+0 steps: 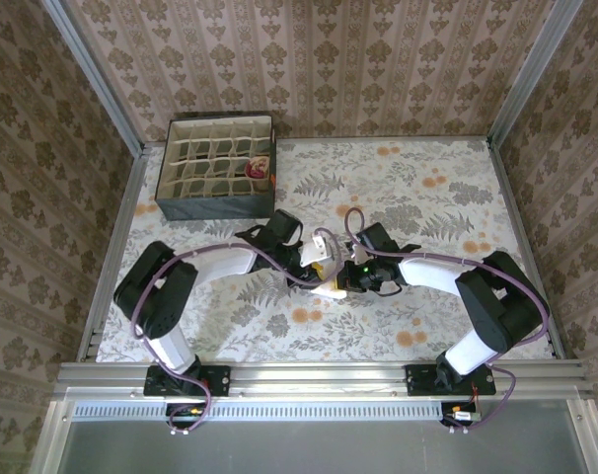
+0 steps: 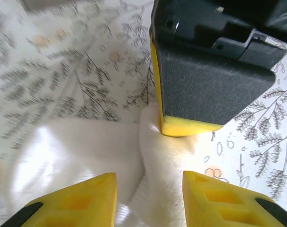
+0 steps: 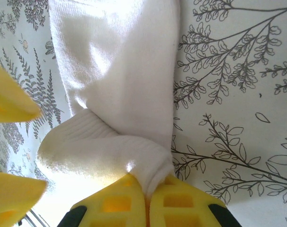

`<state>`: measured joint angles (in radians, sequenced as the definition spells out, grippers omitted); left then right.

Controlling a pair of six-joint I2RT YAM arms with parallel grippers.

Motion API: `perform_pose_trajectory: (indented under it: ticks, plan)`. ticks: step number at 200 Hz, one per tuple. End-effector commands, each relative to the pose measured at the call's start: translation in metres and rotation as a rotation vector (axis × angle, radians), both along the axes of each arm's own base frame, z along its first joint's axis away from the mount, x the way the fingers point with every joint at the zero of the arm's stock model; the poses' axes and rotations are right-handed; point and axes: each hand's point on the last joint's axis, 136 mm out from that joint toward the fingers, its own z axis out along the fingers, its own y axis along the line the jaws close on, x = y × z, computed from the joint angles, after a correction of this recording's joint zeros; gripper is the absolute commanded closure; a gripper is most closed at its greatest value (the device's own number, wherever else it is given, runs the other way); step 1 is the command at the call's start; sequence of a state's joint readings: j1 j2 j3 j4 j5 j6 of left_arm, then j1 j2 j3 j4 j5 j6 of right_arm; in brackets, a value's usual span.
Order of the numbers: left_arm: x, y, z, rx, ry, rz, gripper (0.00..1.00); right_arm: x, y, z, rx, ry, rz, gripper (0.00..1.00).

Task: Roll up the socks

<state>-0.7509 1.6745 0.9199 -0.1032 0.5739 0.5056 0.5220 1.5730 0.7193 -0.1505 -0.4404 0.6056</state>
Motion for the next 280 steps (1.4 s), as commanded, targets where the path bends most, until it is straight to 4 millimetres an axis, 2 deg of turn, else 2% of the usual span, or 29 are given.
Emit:
perform_pose_trajectory:
  ticks: [1,16,36,73,131,182,206,229,236,261,280]
  plan:
    - [0.006,0.002,0.025,-0.073,-0.217,-0.044,0.59,-0.014,-0.017,-0.016,-0.104,0.057,-0.009,1.00]
    - [-0.005,0.004,0.031,-0.076,-0.364,-0.088,0.56,-0.014,-0.016,-0.014,-0.101,0.052,-0.006,1.00]
    - [-0.016,0.005,0.028,-0.025,-0.561,-0.140,0.51,-0.014,-0.015,-0.014,-0.098,0.052,-0.003,1.00]
    - [-0.027,0.002,0.009,0.106,-0.707,-0.227,0.53,-0.013,-0.013,-0.014,-0.089,0.059,0.004,1.00]
    - [-0.034,-0.003,-0.037,0.273,-0.712,-0.336,0.57,-0.015,-0.010,-0.015,-0.095,0.099,0.016,1.00]
    - [-0.018,-0.002,-0.056,0.369,-0.714,-0.289,0.57,-0.022,-0.005,-0.010,-0.061,0.133,0.035,1.00]
    - [-0.020,-0.001,-0.066,0.388,-0.686,-0.292,0.69,-0.026,0.000,0.000,-0.021,0.152,0.038,1.00]
    - [-0.024,0.001,-0.072,0.381,-0.650,-0.303,0.94,-0.029,0.003,0.011,0.010,0.161,0.038,1.00]
    - [-0.026,0.001,-0.072,0.370,-0.639,-0.307,1.00,-0.030,0.004,0.015,0.016,0.161,0.039,0.96]
    - [-0.035,0.000,-0.072,0.319,-0.607,-0.326,1.00,-0.025,-0.004,0.036,-0.006,0.117,0.039,0.79]
    - [-0.042,0.001,-0.072,0.283,-0.593,-0.336,1.00,-0.009,-0.016,0.058,-0.033,0.050,0.007,0.75]
